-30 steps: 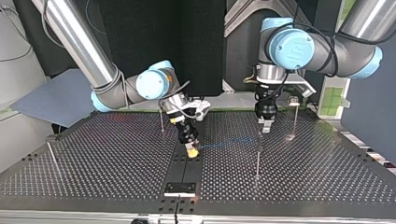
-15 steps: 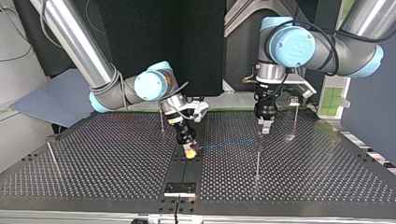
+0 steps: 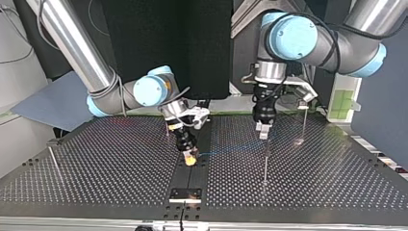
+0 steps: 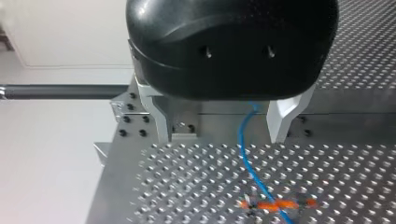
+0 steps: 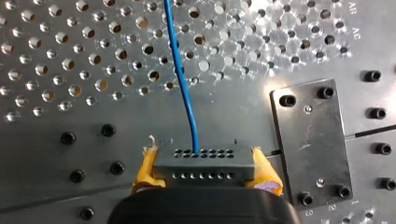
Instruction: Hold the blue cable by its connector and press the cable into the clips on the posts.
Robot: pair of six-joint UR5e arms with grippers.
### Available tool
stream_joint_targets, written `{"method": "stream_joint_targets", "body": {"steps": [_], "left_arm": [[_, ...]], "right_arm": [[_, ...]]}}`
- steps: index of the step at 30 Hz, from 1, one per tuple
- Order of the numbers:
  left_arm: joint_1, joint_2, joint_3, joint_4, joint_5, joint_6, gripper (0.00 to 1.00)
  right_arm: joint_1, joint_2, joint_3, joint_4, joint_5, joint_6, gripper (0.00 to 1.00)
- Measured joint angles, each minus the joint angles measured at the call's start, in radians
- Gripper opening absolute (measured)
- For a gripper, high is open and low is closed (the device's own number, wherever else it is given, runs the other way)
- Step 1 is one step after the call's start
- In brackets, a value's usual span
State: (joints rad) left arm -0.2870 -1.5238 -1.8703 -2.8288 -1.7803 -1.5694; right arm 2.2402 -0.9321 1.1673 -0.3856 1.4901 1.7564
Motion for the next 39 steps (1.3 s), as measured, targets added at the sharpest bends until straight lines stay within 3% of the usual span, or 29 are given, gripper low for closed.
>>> {"method": "stream_joint_targets", "body": {"steps": [12, 24, 33, 39], "left_arm": [[-0.065, -0.033, 0.001, 0.097, -0.075, -0.068, 1.0], [-0.167, -0.144, 0.088, 0.079, -0.189, -0.071, 1.0], [-0.15, -0.175, 0.168, 0.061, -0.269, -0.076, 1.0], [-0.11, -0.176, 0.179, 0.041, -0.256, -0.081, 1.0]], "right_arm": [[-0.005, -0.001, 0.0, 0.002, -0.002, 0.0, 0.0], [0.0, -0.001, 0.0, 0.002, -0.002, -0.002, 0.0], [0.002, -0.002, 0.0, 0.002, -0.002, -0.001, 0.0], [0.0, -0.002, 0.0, 0.003, -0.001, 0.001, 0.0]]}}
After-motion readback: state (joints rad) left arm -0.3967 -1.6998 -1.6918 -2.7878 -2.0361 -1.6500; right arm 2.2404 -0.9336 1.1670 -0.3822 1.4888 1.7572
